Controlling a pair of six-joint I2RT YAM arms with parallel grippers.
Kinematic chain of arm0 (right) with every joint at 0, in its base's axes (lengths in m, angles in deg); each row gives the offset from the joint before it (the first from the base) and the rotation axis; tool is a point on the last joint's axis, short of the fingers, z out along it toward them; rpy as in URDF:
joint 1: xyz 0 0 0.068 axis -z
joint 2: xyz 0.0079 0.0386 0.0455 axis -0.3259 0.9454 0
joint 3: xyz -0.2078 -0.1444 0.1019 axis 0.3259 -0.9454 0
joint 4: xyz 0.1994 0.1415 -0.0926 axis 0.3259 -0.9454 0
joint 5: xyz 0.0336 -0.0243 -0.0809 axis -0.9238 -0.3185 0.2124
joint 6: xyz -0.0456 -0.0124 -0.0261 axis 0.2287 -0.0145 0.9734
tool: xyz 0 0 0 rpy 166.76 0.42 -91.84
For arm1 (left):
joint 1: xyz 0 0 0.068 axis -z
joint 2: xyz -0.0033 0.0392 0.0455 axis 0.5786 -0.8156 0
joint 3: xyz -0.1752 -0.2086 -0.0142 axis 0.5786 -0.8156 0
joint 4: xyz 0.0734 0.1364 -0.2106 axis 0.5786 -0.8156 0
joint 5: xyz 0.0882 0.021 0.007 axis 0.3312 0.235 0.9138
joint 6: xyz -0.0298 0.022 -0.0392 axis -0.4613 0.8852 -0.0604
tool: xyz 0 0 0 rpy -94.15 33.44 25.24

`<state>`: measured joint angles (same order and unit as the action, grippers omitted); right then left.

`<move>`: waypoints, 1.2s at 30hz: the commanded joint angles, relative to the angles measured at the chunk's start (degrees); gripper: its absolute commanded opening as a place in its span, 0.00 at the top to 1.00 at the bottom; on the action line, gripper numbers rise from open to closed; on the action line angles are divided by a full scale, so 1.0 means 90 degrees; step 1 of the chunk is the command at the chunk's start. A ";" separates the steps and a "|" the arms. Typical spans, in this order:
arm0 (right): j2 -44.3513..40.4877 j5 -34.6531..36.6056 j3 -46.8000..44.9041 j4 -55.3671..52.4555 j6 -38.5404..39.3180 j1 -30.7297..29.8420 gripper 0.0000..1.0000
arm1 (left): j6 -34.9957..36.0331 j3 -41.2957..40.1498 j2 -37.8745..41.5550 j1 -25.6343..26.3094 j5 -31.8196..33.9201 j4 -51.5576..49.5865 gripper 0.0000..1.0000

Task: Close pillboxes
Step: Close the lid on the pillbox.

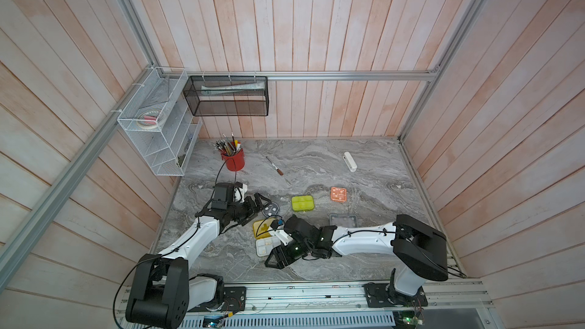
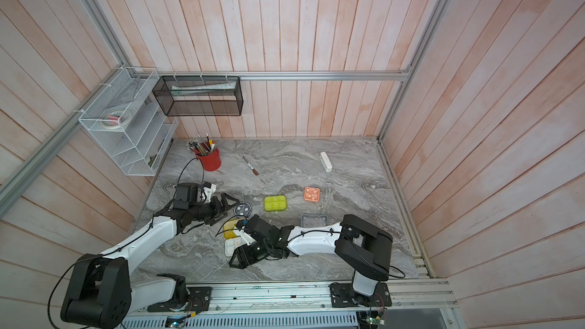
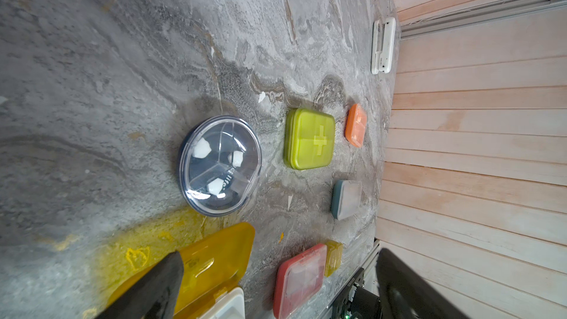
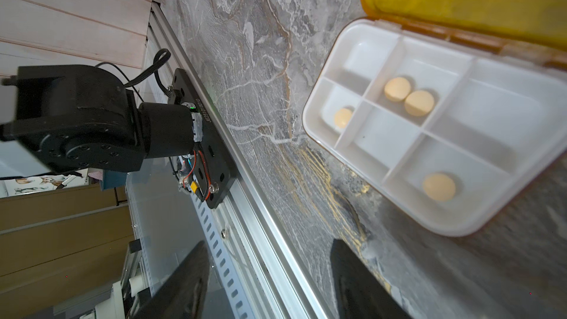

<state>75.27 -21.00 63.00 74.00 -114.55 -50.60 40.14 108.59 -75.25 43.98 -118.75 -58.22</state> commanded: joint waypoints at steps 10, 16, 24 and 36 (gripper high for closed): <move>0.0260 -0.0130 -0.0250 0.0420 -0.0124 0.0002 0.35 | 0.0224 -0.0227 -0.0305 -0.0078 0.0013 0.0303 0.00; 0.0412 -0.0206 -0.0203 0.0418 -0.0150 0.0011 0.35 | 0.0254 -0.0305 -0.0475 -0.0134 -0.0006 0.0408 0.00; 0.0478 -0.0222 -0.0180 0.0411 -0.0166 0.0021 0.35 | 0.0297 -0.0327 -0.0525 -0.0205 -0.0033 0.0417 0.00; 0.0550 -0.0207 -0.0229 0.0502 -0.0211 0.0118 0.35 | 0.0323 -0.0468 -0.0600 -0.0284 -0.0131 0.0532 0.00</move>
<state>78.90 -22.29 61.56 77.69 -116.08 -50.12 42.09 105.84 -80.15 41.70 -118.81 -54.96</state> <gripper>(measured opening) 0.646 0.998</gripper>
